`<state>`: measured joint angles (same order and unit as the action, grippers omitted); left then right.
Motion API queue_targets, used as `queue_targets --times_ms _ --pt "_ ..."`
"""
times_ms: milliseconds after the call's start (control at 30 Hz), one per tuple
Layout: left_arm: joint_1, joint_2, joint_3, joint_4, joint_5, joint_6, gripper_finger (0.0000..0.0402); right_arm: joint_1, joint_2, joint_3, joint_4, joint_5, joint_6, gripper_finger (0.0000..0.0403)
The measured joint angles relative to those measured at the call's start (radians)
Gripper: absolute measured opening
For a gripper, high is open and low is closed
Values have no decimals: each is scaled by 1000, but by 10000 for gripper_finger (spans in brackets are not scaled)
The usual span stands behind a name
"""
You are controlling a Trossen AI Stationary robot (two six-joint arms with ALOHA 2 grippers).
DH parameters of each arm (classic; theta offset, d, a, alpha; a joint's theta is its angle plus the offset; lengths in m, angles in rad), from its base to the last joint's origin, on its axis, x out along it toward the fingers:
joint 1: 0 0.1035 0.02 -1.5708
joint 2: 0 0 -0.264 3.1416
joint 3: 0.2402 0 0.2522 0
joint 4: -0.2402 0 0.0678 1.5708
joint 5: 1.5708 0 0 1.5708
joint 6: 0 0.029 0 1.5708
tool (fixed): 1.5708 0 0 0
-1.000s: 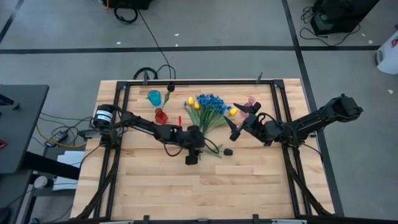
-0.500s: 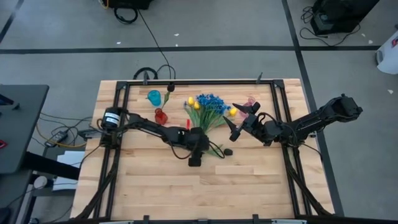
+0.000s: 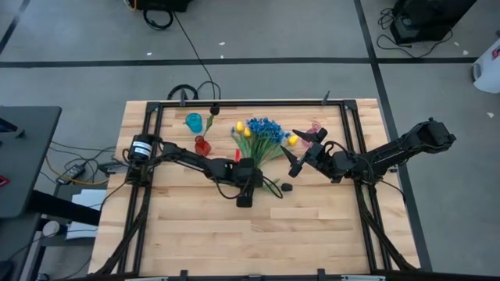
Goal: Sort flowers into vase by color
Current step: Put the black flower into the red vase
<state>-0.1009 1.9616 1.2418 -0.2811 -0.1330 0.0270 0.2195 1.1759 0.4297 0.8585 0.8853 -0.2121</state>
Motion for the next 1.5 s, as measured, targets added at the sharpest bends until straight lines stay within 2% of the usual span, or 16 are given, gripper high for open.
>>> queue_targets --times_ms 200,467,667,833,1100,1300,1500 --pt "0 -90 -4 -8 -40 42 5 55 0 0 53 122 -64 347" --pt "58 -326 -55 37 -99 100 5 193 -2 0 214 106 -213 347" --pt "82 -567 -69 48 -96 105 5 197 -2 0 218 108 -209 347" --pt "84 -721 -81 68 -132 160 5 189 -2 0 192 95 -178 347" --pt "164 -984 -375 329 -122 202 5 177 -1 0 172 57 -127 347" --pt "270 -1193 -542 525 69 174 5 136 0 0 146 14 -77 347" --pt "403 -1282 -660 626 76 161 5 77 0 0 115 -67 -15 347"
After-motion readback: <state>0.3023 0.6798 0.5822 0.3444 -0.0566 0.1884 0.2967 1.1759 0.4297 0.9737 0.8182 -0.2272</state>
